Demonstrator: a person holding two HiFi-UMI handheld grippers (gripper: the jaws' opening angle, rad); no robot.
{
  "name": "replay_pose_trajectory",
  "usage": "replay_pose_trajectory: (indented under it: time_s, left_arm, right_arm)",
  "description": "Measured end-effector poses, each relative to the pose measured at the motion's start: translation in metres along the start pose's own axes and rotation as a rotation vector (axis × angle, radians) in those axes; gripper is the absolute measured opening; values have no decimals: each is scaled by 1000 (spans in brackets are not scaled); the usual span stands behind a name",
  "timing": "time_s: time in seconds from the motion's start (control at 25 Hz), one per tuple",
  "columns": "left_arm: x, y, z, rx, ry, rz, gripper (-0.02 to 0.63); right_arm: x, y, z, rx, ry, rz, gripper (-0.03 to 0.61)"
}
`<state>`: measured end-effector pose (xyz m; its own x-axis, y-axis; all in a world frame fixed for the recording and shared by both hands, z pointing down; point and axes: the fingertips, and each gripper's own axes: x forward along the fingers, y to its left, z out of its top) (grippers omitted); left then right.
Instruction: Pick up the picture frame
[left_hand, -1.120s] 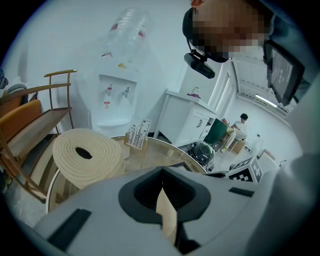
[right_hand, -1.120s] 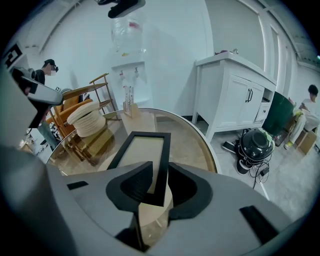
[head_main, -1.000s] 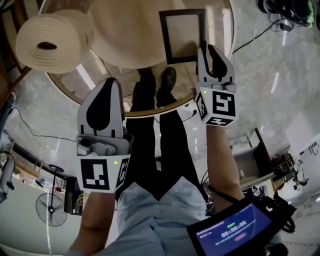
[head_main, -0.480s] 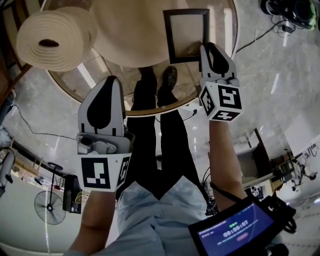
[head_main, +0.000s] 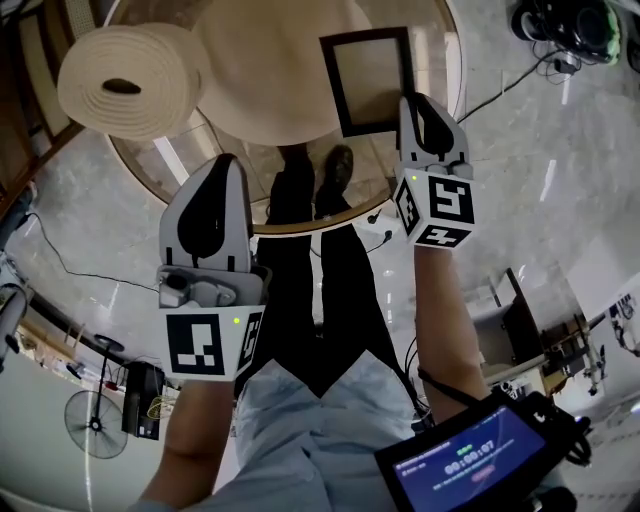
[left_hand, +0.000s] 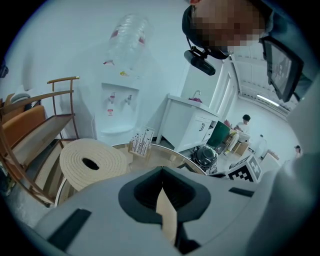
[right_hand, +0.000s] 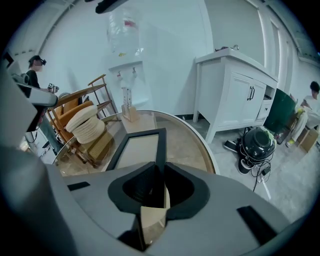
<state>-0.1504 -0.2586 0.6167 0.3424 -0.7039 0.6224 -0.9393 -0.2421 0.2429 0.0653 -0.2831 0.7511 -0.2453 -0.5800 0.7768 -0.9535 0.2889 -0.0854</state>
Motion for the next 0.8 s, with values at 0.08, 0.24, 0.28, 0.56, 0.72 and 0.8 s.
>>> replay_pose_trajectory:
  time_s: [0.08, 0.24, 0.28, 0.56, 0.72, 0.8]
  left_arm:
    - [-5, -2, 8, 1, -20, 1, 11]
    - [-17, -10, 32, 15, -65, -7, 11]
    - [-21, -12, 38, 20, -76, -7, 11]
    - [-58, -26, 76, 59, -147, -1, 11]
    - [-78, -37, 99, 87, -194, 3, 11]
    - [-89, -46, 115, 104, -221, 3, 11]
  right_arm:
    - [-7, 0, 11, -12, -18, -5, 78]
    - [-24, 5, 36, -31, -56, -5, 78]
    - [-29, 6, 43, -35, -67, -4, 78]
    - [-74, 20, 81, -57, -146, 0, 78]
    - [-103, 24, 109, -69, -201, 3, 78]
    - [-121, 26, 125, -72, -234, 5, 78]
